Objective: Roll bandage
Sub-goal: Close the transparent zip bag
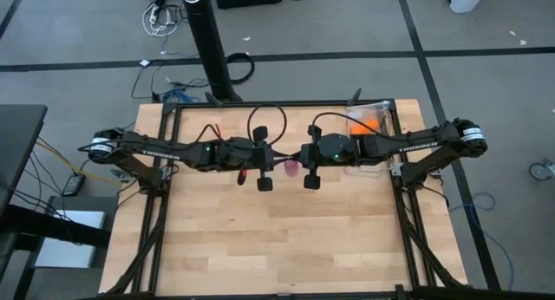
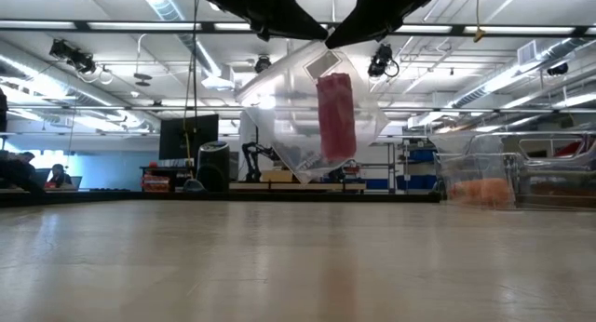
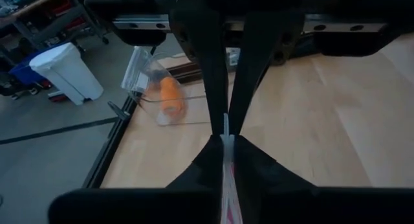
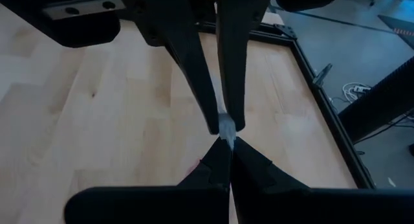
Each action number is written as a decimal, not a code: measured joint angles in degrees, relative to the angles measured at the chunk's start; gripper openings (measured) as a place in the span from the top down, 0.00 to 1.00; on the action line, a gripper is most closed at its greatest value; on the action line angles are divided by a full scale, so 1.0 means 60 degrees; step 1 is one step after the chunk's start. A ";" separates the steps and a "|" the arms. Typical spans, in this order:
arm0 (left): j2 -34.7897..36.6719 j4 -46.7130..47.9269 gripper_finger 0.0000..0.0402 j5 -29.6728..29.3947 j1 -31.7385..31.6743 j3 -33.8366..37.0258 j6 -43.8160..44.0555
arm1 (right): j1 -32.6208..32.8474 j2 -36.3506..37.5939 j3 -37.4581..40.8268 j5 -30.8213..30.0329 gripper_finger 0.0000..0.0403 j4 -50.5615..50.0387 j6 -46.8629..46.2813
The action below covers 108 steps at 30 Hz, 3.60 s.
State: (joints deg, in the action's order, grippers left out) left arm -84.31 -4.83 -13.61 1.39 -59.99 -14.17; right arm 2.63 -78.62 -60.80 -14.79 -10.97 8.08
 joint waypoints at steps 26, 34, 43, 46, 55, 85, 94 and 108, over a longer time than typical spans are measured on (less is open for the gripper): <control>0.0007 0.1200 0.96 -0.0765 0.0018 -0.0007 -0.0041 | -0.0007 0.0180 0.0018 -0.0122 1.00 0.0026 0.0004; -0.0031 0.1824 0.97 -0.1102 0.0029 0.0044 -0.0001 | -0.0004 0.0282 -0.0011 -0.0169 1.00 0.0108 0.0015; -0.0026 0.1803 0.98 -0.1548 0.0029 0.0036 0.0576 | 0.0007 0.0572 -0.0011 -0.0138 1.00 0.0019 0.0007; -0.0026 0.1441 0.94 -0.1548 0.0061 0.0036 0.0713 | 0.0015 0.0582 -0.0011 -0.0102 1.00 -0.0044 0.0007; 0.0209 0.1109 0.77 -0.1667 0.0456 0.0018 0.0354 | 0.0007 0.0575 -0.0011 -0.0106 1.00 -0.0371 -0.0052; 0.0623 0.1062 0.81 -0.0995 0.0565 -0.0007 -0.0369 | 0.0379 0.0553 0.0000 -0.0076 1.00 0.0040 0.0444; 0.0623 0.1076 0.89 -0.0962 0.0565 -0.0007 -0.0372 | 0.0379 0.0549 0.0000 -0.0029 1.00 0.0147 0.0510; 0.0623 0.1080 0.72 -0.0692 0.0453 0.0000 -0.0195 | 0.0382 0.0549 0.0004 0.0004 1.00 0.0171 0.0514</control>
State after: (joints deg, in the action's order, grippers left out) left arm -80.58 1.65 -17.76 4.11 -59.99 -15.34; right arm 4.93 -75.33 -60.77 -14.76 -9.94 11.16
